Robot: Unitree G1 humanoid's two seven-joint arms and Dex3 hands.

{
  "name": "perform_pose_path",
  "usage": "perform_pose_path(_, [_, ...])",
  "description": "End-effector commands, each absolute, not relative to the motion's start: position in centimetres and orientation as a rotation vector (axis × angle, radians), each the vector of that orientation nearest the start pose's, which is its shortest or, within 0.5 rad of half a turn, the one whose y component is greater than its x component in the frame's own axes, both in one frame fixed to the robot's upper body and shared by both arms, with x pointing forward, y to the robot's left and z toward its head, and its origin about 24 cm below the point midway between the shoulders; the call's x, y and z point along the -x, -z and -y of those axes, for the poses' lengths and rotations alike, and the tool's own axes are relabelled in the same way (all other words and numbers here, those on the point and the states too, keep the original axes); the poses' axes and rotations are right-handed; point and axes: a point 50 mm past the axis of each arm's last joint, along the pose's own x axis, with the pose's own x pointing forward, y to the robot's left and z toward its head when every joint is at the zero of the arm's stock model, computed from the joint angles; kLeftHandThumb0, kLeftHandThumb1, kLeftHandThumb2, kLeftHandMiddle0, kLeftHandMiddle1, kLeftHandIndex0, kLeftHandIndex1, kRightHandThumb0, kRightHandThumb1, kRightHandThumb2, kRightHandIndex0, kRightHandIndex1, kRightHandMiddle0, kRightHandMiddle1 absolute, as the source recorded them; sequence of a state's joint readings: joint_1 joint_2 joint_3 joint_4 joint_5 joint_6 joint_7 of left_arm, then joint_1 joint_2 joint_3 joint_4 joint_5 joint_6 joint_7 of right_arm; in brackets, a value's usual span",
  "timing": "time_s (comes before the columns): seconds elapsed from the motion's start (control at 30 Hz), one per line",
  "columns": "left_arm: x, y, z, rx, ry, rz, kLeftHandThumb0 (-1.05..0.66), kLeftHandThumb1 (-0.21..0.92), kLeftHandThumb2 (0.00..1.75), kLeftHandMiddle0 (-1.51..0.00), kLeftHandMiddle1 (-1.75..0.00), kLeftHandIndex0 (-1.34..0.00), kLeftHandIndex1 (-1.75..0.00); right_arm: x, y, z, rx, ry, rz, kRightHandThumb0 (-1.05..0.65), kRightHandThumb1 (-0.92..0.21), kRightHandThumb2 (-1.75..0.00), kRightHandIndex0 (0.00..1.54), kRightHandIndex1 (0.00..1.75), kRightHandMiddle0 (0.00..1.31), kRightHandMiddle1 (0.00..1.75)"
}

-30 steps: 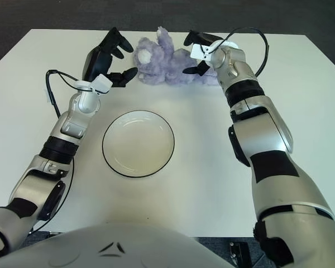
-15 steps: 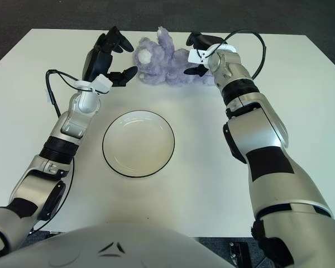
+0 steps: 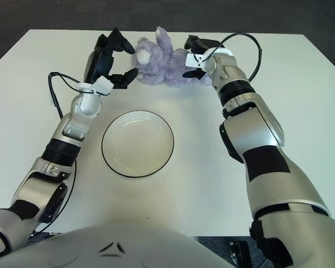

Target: Put the doll into the plate.

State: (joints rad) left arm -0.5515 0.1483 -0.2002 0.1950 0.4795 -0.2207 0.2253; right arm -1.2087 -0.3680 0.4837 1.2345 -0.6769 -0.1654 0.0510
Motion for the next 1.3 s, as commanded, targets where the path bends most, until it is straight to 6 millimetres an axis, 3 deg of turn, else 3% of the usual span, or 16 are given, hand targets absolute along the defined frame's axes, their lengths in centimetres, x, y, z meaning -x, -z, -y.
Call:
perform_pose_path(0.0, [-32.4, -16.7, -9.1, -0.594, 0.06, 0.656, -0.41, 0.56, 1.0, -0.09, -1.59, -0.41, -1.75, -42.4, -17.3, 14.1, 1.436, -0.287, 0.074, -0.86, -0.44, -0.86, 0.55, 1.74, 0.0, 0.83])
perform_pose_path(0.07, [-32.4, -16.7, -9.1, -0.587, 0.057, 0.645, -0.41, 0.56, 1.0, -0.07, -1.6, -0.41, -1.75, -42.4, -16.9, 13.8, 1.44, -0.299, 0.059, -0.85, -0.43, -0.87, 0.49, 1.72, 0.0, 0.81])
perform_pose_path(0.13, [-32.4, -16.6, -9.1, -0.579, 0.052, 0.636, -0.41, 0.55, 1.01, -0.07, -1.62, -0.42, -1.75, -42.3, -16.5, 13.6, 1.437, -0.311, 0.042, -0.81, -0.41, -0.89, 0.38, 1.58, 0.0, 0.78])
perform_pose_path(0.2, [-32.5, -16.6, -9.1, -0.573, 0.048, 0.63, -0.41, 0.55, 1.01, -0.06, -1.64, -0.42, -1.75, -42.3, -16.2, 13.5, 1.43, -0.323, 0.026, -0.75, -0.38, -0.94, 0.18, 1.29, 0.0, 0.73])
perform_pose_path(0.3, [-32.5, -16.6, -9.1, -0.567, 0.043, 0.625, -0.41, 0.55, 1.01, -0.07, -1.65, -0.42, -1.75, -42.3, -16.0, 13.4, 1.41, -0.343, 0.004, -0.7, -0.35, -0.98, 0.07, 1.07, 0.0, 0.7])
perform_pose_path(0.43, [-32.6, -16.5, -9.2, -0.556, 0.04, 0.615, -0.41, 0.55, 1.02, -0.1, -1.68, -0.42, -1.75, -42.2, -15.5, 13.0, 1.393, -0.378, -0.027, -0.66, -0.32, -1.01, 0.02, 0.96, 0.0, 0.71])
perform_pose_path(0.9, [-32.9, -16.1, -9.6, -0.527, 0.031, 0.6, -0.42, 0.52, 1.05, -0.23, -1.75, -0.44, -1.75, -41.7, -13.4, 12.6, 1.288, -0.44, -0.124, -0.62, -0.29, -1.05, 0.0, 0.87, 0.0, 0.77])
perform_pose_path(1.27, [-33.1, -15.9, -9.8, -0.498, 0.025, 0.598, -0.41, 0.54, 1.02, -0.23, -1.75, -0.43, -1.75, -41.3, -12.1, 12.7, 1.262, -0.447, -0.164, -0.54, -0.24, -1.12, 0.08, 1.15, 0.0, 0.99])
